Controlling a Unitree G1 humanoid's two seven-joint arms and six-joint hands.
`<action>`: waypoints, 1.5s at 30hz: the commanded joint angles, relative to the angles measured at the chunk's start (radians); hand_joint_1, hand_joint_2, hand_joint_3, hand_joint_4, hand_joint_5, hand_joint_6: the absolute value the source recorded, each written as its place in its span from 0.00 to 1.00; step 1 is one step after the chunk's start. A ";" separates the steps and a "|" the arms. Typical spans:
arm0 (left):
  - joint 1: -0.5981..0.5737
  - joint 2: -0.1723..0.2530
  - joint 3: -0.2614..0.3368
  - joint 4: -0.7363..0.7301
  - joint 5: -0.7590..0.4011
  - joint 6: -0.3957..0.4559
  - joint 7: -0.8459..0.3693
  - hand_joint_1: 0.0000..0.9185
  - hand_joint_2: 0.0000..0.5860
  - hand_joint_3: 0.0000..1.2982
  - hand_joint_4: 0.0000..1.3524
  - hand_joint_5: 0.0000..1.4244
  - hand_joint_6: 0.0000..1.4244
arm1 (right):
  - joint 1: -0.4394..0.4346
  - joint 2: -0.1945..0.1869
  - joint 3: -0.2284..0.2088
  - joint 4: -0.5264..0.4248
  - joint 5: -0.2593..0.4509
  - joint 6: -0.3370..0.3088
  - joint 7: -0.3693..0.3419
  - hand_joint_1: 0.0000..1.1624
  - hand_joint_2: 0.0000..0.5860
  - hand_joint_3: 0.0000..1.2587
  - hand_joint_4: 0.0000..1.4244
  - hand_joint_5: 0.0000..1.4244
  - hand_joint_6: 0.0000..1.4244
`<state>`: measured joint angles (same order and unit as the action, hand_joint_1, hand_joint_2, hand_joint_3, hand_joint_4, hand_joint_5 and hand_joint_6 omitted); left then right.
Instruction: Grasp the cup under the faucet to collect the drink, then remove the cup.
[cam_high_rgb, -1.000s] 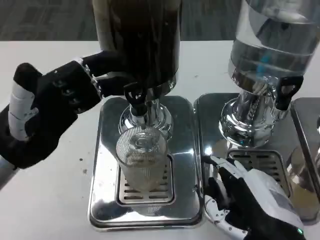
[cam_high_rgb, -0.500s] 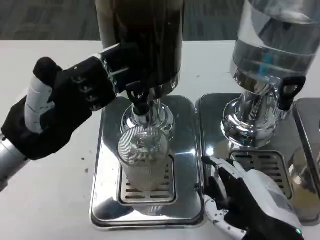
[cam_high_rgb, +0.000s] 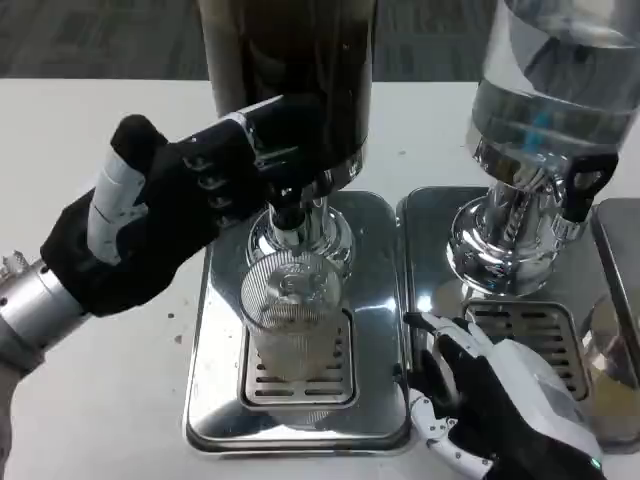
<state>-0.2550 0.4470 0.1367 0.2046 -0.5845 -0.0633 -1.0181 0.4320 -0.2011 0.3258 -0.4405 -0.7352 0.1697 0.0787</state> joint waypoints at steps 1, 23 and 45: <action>-0.029 -0.012 -0.019 0.010 0.022 0.022 -0.023 0.00 0.10 0.13 0.04 0.10 0.06 | 0.010 0.004 0.001 0.006 0.012 -0.002 -0.016 0.41 1.00 0.11 0.06 0.01 0.06; -0.018 -0.009 -0.060 -0.071 0.092 -0.075 -0.067 0.00 0.10 0.14 0.05 0.11 0.07 | -0.007 0.011 0.008 0.020 0.025 0.005 -0.020 0.41 1.00 0.11 0.06 0.01 0.06; 0.012 0.019 -0.094 -0.087 0.174 -0.347 -0.071 0.00 0.11 0.14 0.05 0.11 0.07 | -0.028 0.012 0.002 0.039 0.037 0.007 -0.018 0.41 1.00 0.11 0.06 0.01 0.06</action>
<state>-0.2647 0.4563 0.0684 0.1368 -0.4220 -0.3929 -1.0500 0.4103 -0.1899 0.3292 -0.4194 -0.7092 0.1683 0.0601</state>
